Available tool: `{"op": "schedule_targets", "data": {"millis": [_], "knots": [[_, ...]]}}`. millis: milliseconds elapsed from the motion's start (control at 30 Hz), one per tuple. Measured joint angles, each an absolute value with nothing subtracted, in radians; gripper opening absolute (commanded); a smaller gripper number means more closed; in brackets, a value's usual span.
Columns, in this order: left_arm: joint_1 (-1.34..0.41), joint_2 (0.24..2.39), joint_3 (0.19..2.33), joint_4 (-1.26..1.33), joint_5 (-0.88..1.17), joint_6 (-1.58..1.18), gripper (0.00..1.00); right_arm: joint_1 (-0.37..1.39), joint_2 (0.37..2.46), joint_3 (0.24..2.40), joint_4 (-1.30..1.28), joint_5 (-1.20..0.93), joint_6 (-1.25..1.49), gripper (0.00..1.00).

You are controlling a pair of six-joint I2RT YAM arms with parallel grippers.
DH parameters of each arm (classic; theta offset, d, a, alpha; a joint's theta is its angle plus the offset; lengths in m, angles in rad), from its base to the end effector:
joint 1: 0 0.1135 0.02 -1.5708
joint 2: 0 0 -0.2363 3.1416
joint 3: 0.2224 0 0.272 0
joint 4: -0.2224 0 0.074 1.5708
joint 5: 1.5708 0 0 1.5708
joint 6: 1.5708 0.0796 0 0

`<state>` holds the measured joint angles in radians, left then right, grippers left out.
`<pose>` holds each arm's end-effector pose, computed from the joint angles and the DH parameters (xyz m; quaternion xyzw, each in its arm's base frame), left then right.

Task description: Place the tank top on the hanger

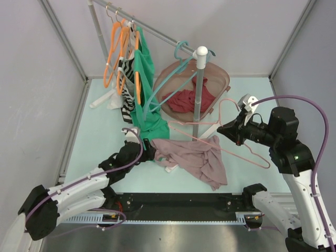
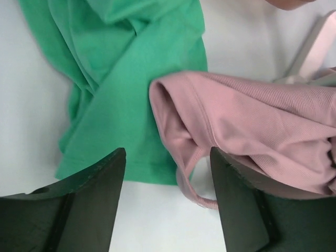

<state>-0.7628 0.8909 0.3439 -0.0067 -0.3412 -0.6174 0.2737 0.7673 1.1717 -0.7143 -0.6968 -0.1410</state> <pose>0.2035 -0.1576 0.1322 -0.0199 0.8645 -0.1911 0.4644 0.1776 0.1029 0.3959 -0.3532 0.7015 0.3119 0.5346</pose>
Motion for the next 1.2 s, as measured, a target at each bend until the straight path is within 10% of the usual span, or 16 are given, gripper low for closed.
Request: {"op": "schedule_targets", "data": {"millis": [400, 567, 1200], "knots": [[-0.762, 1.012, 0.243, 0.168, -0.205, -0.831, 0.57, 0.306, 0.77, 1.148, -0.707, -0.696, -0.135, 0.0], [-0.762, 1.09, 0.201, 0.27, -0.139, -0.89, 0.0, 0.345, 0.77, 1.147, -0.707, -0.696, -0.135, 0.0], [-0.733, 0.783, 0.547, -0.224, -0.153, -0.586, 0.0, 0.59, 0.916, 1.083, -0.697, -0.582, -0.105, 0.0]]}}
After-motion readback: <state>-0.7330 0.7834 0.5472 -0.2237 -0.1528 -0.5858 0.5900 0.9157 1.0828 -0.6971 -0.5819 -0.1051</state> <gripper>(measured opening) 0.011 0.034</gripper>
